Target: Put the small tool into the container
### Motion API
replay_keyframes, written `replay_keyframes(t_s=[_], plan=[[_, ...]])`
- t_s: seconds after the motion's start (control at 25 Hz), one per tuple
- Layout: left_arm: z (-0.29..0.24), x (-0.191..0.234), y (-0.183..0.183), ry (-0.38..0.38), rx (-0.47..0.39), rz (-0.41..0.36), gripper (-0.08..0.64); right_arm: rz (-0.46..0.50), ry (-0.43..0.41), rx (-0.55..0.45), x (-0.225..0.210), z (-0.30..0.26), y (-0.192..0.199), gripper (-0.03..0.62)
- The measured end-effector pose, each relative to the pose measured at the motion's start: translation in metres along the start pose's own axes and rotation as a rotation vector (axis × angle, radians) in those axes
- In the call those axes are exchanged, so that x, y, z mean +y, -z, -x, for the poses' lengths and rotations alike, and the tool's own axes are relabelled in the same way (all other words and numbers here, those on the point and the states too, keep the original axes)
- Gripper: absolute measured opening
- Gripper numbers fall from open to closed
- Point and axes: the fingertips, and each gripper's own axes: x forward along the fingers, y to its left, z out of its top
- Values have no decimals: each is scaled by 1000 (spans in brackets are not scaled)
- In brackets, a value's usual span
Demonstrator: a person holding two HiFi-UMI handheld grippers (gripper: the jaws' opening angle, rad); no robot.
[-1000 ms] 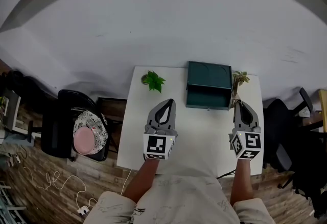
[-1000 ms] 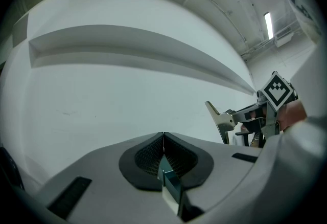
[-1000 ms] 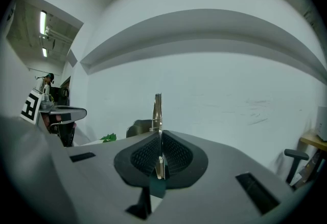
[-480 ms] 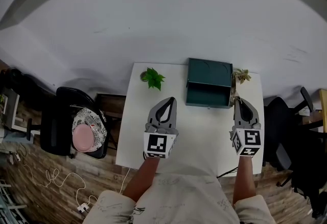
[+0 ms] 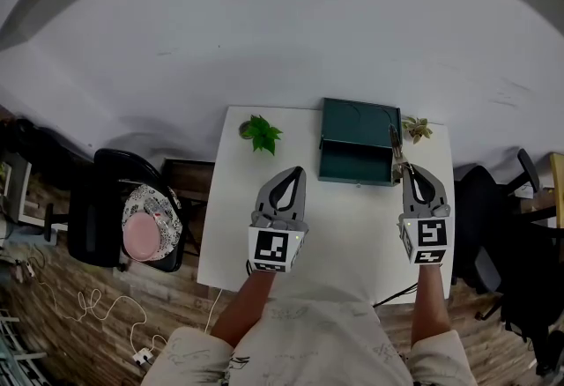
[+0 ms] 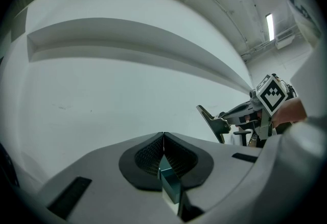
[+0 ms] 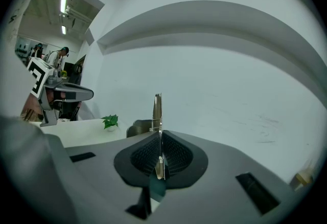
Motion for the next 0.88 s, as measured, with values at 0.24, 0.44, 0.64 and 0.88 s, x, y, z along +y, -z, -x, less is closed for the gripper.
replay_keyframes(t_s=[0.24,0.44,0.64,0.88], plan=[[-1,-1,3,-1,2,6,6,62,-40,36,7,-11,1,15],[-3,4,5,-7,9,7,6,150,-98,50,17,-25,-2,15],[-4,5,7,-13,12,12,6,244,-152,69,25,-39,-4,15],[-3,8,10,-18,19,12,6,396,-217,121,37,-48,-2,15]])
